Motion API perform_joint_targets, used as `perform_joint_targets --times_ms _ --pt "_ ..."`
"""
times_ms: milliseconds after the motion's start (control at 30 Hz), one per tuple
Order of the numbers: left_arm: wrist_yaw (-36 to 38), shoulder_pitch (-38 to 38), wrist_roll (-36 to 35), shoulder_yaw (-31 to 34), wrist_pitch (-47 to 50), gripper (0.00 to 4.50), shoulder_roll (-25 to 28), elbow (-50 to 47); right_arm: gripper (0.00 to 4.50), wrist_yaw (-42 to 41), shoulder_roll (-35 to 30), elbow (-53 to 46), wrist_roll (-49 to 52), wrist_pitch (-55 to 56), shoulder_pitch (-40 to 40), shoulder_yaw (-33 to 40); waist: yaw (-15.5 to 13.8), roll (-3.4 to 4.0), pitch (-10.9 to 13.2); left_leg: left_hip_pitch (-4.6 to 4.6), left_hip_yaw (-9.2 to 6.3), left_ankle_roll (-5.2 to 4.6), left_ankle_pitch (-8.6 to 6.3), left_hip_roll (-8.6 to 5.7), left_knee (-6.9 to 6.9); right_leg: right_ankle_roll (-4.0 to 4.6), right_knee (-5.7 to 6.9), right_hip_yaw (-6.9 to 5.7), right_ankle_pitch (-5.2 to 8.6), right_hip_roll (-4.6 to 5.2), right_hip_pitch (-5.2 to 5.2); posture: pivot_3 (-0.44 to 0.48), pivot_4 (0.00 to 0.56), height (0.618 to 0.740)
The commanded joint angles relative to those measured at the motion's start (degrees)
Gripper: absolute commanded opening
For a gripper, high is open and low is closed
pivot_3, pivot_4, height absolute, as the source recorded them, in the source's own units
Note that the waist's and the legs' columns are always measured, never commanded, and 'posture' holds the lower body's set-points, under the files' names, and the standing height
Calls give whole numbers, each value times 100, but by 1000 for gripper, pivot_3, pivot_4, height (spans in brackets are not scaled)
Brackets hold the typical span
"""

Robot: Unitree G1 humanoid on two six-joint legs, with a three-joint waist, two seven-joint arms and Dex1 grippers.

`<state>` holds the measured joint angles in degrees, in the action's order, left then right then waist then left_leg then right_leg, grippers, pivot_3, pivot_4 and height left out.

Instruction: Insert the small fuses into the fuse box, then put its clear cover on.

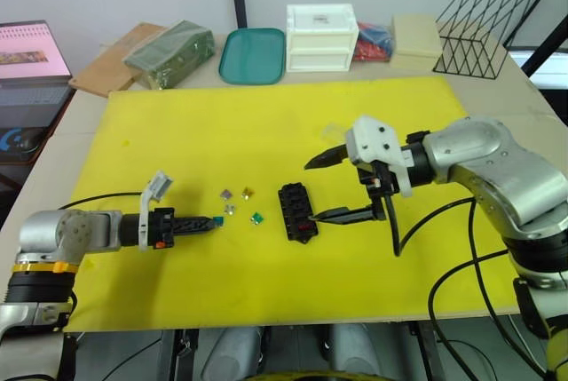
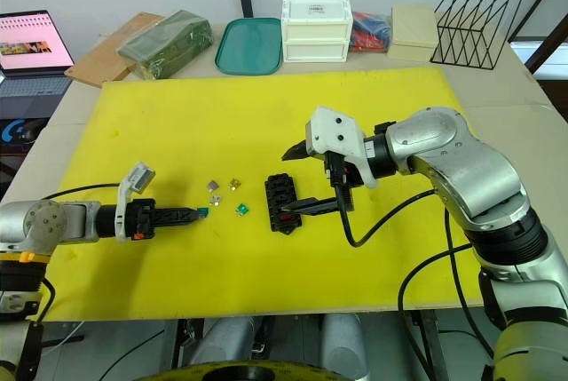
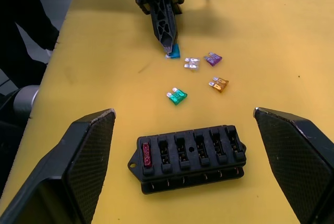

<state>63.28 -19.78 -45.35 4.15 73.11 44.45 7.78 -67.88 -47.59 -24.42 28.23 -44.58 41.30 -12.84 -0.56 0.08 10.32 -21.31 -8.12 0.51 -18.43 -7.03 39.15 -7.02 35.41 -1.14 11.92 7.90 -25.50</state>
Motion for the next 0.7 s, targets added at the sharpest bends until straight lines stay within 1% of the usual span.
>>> perform_joint_targets --times_ms 33,67,233,333,400,500,600,700 --pt "-18 170 111 -208 -15 168 -6 17 4500 -12 -15 -105 -16 91 114 28 -3 0 0 0 0 0 0 0 0 0 0 0 0 0 0 0 150 740" --pt "-30 169 132 -209 -41 76 -10 38 4500 -12 -6 -90 -22 95 124 22 -2 0 0 0 0 0 0 0 0 0 0 0 0 0 0 0 150 740" --pt "9 199 172 -186 -152 76 15 57 4500 -18 6 -60 -35 110 147 8 -1 1 -1 1 1 0 0 0 0 0 1 1 0 0 0 0 150 740" --pt "78 276 203 -182 -326 76 78 -93 4500 -23 13 -61 -39 101 154 10 0 1 -1 1 1 0 0 0 0 0 1 2 0 0 0 0 150 740" --pt "188 373 178 -131 -551 76 131 -349 4500 -18 21 -77 -6 62 162 33 1 1 -1 1 1 0 0 1 0 0 1 2 0 -1 0 0 150 740" --pt "381 520 83 3 -1043 76 189 -1038 4500 62 82 -113 244 -281 219 155 6 0 0 0 1 0 0 2 -1 0 0 3 0 -1 -2 0 150 740" --pt "377 427 -154 187 -1283 76 128 -1718 4500 368 290 -82 622 -860 409 368 -5 -4 2 -4 0 0 0 2 0 1 -3 3 -1 0 -2 0 150 740" --pt "231 153 -478 214 -1173 76 45 -2326 4500 688 492 31 925 -1507 689 470 -16 -5 2 -5 -1 0 0 2 1 4 -6 4 -3 0 -1 0 150 740"
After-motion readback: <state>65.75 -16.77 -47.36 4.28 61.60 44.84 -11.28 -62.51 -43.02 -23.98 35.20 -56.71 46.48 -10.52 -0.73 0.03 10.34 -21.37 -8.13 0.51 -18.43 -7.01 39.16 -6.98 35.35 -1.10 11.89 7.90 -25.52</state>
